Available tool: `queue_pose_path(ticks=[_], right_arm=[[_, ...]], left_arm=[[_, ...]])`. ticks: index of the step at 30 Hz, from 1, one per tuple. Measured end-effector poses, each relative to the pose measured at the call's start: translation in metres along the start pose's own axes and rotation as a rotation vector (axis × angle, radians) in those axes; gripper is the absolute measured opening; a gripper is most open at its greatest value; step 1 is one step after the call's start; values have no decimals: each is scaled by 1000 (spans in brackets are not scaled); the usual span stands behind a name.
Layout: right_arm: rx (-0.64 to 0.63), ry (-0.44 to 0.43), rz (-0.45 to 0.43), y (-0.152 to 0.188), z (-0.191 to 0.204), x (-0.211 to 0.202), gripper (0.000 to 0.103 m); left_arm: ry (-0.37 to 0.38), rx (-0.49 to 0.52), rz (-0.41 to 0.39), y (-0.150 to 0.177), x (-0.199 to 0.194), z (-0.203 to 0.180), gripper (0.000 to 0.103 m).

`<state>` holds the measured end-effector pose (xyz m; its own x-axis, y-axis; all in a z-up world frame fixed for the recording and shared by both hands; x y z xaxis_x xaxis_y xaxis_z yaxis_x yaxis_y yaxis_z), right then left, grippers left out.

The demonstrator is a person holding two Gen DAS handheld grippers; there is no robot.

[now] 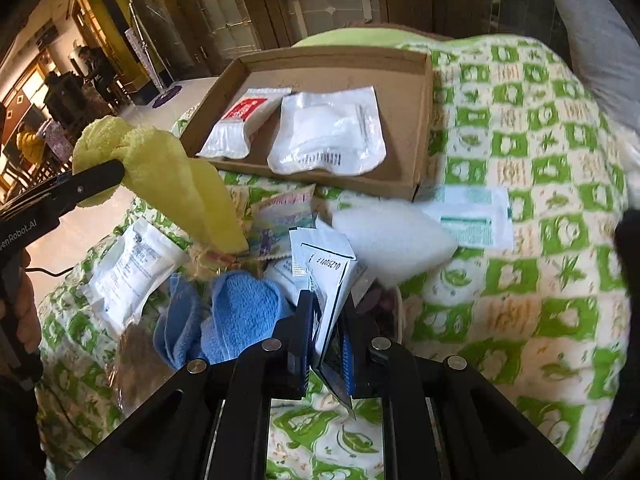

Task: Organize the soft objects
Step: 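Carry the yellow towel and paper sachet toward the cardboard tray with both tools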

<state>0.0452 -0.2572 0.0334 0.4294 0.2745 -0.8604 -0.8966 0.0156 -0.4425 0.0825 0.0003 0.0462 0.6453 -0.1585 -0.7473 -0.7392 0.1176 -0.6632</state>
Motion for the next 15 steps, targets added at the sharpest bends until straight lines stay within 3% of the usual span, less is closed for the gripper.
queue_pose_path(ticks=[6, 15], right_arm=[[-40, 19, -15, -5, 10, -2, 12], [-31, -62, 15, -13, 13, 6, 12]], left_arm=[[0, 15, -7, -7, 1, -3, 47], [10, 30, -6, -14, 5, -7, 47]])
Point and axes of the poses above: each gripper's, at about its wrist camera, not at the fingertips, and x roughly the way its jaws point, z to its left, y to its underside, the point moved 2 cm from there along x, roughly the way its jaws point, and after that the axes turned 5 degrees about x, right-handed, at the moved point
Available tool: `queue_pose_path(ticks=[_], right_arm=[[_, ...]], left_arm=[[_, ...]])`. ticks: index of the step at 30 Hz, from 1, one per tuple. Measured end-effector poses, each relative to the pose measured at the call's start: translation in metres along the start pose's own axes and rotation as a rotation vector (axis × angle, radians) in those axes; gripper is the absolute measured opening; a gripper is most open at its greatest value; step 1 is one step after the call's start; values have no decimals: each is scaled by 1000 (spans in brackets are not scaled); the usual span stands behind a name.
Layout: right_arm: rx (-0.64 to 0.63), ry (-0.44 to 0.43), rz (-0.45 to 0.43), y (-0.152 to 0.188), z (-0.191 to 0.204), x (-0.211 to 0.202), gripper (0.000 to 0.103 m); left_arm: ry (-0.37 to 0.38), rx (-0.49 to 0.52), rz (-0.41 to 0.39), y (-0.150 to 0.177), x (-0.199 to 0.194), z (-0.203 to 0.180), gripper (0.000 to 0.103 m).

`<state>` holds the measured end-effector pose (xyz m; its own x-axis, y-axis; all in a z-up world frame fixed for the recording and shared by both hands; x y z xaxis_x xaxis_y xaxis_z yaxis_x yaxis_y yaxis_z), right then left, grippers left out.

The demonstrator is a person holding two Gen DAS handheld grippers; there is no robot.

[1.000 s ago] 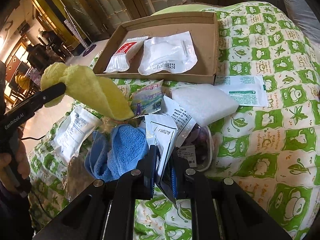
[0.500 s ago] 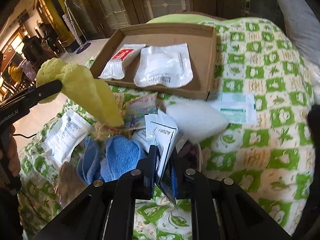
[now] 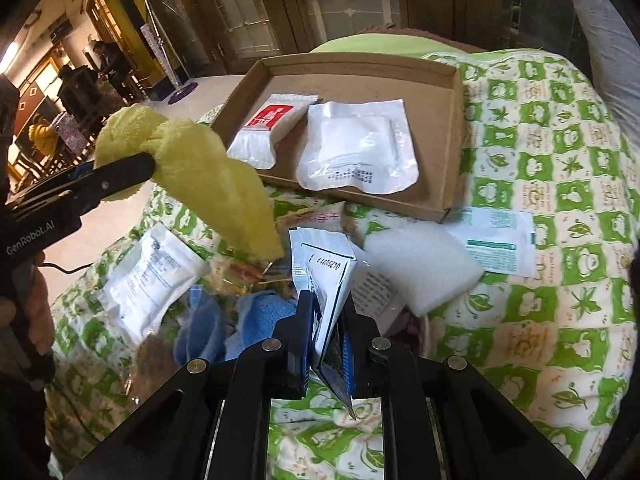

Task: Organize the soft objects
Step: 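Carry the yellow towel and paper sachet toward the cardboard tray with both tools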

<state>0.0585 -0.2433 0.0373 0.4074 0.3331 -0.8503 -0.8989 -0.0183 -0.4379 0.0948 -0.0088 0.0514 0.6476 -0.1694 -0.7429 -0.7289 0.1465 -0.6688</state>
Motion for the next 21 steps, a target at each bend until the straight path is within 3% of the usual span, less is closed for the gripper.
queue_pose_path(ticks=[7, 14, 21], right_arm=[[6, -24, 44, -9, -2, 14, 12], [1, 20, 46, -18, -3, 20, 12], [-9, 114, -21, -35, -2, 6, 12]], left_arm=[[3, 9, 8, -3, 6, -2, 47], [3, 24, 9, -10, 13, -6, 47], [-9, 32, -10, -25, 18, -5, 47]])
Point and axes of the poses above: each gripper's, at about its wrist camera, not at the fingertips, and x roughly the way its jaws point, z to its left, y to its underside, the point moved 2 cm from there along x, roughly the way its jaws point, and after that the axes turned 5 degrees about x, right-handed, at the moved point
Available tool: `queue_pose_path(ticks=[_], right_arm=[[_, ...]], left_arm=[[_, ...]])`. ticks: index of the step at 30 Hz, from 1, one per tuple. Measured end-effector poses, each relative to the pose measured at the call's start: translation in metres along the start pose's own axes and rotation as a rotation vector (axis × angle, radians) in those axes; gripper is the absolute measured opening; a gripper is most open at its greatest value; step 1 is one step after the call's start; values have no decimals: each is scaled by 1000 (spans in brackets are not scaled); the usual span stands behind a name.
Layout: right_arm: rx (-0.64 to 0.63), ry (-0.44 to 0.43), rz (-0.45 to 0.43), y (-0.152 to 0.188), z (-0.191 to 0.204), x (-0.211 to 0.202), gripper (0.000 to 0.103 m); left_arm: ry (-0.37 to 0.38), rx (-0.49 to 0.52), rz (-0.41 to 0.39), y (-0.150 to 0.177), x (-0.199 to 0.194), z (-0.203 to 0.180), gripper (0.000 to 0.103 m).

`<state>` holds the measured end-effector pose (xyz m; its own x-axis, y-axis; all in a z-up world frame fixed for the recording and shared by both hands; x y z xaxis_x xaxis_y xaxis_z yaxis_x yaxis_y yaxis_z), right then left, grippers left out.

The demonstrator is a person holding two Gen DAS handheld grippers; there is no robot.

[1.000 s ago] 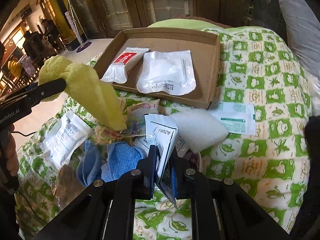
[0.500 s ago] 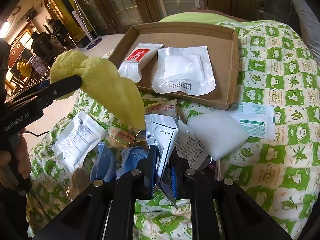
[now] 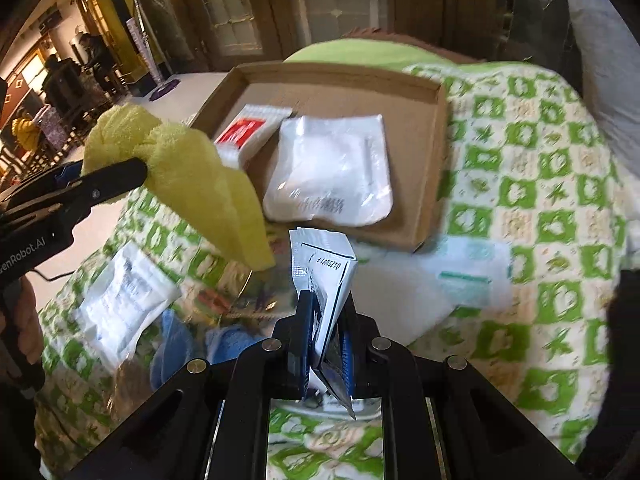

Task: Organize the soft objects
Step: 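Carry the yellow towel and paper sachet toward the cardboard tray with both tools, then lower the towel and sachet into the tray and open both tools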

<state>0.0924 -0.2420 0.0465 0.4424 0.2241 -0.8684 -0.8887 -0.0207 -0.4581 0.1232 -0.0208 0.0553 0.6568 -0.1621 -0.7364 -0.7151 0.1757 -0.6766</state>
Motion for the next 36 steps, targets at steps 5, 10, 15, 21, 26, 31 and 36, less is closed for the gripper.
queue_pose_path(ticks=[5, 10, 15, 21, 26, 31, 36], right_arm=[[-20, 96, -69, -12, 10, -13, 12], [-27, 122, -111, -22, 22, -20, 12], [-13, 114, -129, -35, 20, -16, 12], [57, 57, -119, -56, -5, 2, 12], [98, 40, -106, -67, -21, 20, 12], [141, 5, -73, -80, -30, 47, 12], [155, 9, -26, -90, -33, 81, 12]], left_arm=[[-15, 5, -18, -13, 3, 1, 47], [-23, 13, -27, -24, 8, 3, 47], [-41, 13, -26, -34, 17, 11, 47], [-66, -9, -15, -37, 28, 30, 47], [-74, -36, 6, -35, 44, 46, 47], [-90, -37, 26, -38, 62, 56, 47], [-113, -46, 62, -36, 85, 67, 47]])
Point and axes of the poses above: each gripper's, at about its wrist camera, not at the fingertips, and x roughly the way its jaws point, z to its left, y to its underside, the point moved 2 cm from there along x, roughly the way its jaws point, and after that the axes turned 5 degrees about x, right-handed, at the moved point
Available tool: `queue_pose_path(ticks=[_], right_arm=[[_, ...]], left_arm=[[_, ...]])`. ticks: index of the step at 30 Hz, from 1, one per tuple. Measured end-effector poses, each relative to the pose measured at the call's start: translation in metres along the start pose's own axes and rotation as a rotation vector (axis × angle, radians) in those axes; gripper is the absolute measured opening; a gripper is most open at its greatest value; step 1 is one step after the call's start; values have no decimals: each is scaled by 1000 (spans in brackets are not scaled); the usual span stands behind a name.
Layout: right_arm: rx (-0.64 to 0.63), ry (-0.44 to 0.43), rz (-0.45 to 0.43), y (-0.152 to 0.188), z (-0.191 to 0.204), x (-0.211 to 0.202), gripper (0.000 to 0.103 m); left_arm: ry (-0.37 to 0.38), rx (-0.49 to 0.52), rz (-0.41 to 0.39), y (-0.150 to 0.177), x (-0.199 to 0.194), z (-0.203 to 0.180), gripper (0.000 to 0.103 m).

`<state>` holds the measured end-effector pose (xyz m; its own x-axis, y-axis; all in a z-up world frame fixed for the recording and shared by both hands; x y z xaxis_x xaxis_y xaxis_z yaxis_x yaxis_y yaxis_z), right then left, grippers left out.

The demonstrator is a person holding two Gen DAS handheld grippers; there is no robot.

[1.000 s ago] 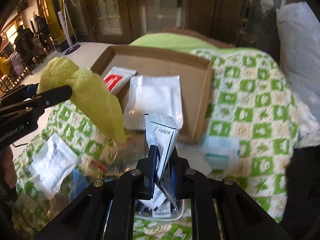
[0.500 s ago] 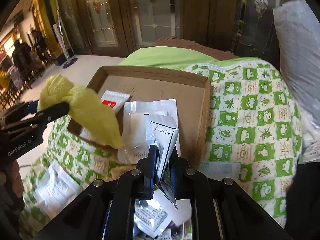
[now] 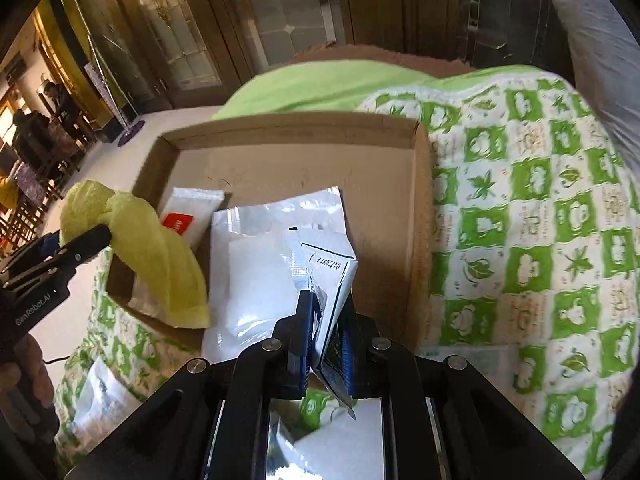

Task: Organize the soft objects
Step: 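Lower the towel and sachet into the tray and open both tools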

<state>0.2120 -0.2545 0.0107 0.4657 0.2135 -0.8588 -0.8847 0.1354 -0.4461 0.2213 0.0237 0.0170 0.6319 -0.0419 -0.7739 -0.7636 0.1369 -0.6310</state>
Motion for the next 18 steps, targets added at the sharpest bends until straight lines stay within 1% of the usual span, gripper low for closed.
queue_pose_path(ticks=[6, 10, 11, 13, 14, 15, 17, 18], right_arm=[[26, 17, 24, -4, -5, 35, 12], [24, 21, 23, -7, -6, 47, 15], [21, 26, 20, -7, -5, 48, 18], [16, 39, 15, -6, -4, 50, 29], [17, 44, 11, -5, -4, 48, 41], [19, 51, 3, -4, -4, 48, 48], [15, 54, -7, -1, -3, 44, 51], [13, 56, -11, 0, -1, 41, 55]], left_arm=[[-23, 4, 37, 7, 23, 4, 47], [-34, 25, 34, 10, 29, 1, 48], [-38, 33, 33, 9, 29, 0, 49], [-46, 42, 27, 10, 27, -2, 50], [-46, 42, 24, 10, 26, -2, 52], [-46, 40, 22, 9, 25, -3, 53], [-45, 30, 16, 10, 22, -3, 55], [-45, 25, 14, 10, 21, -3, 56]])
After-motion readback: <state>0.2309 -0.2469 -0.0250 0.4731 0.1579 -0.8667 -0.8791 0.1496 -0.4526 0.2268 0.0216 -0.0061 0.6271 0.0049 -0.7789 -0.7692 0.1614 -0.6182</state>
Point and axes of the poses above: each gripper's, at about its wrist camera, not at the fingertips, and x roughly the way its jaws point, z to its left, y to its underside, the point moved 2 cm from there along x, roughly the way its jaws point, and after that the axes turned 5 degrees about x, right-handed, at the moved point
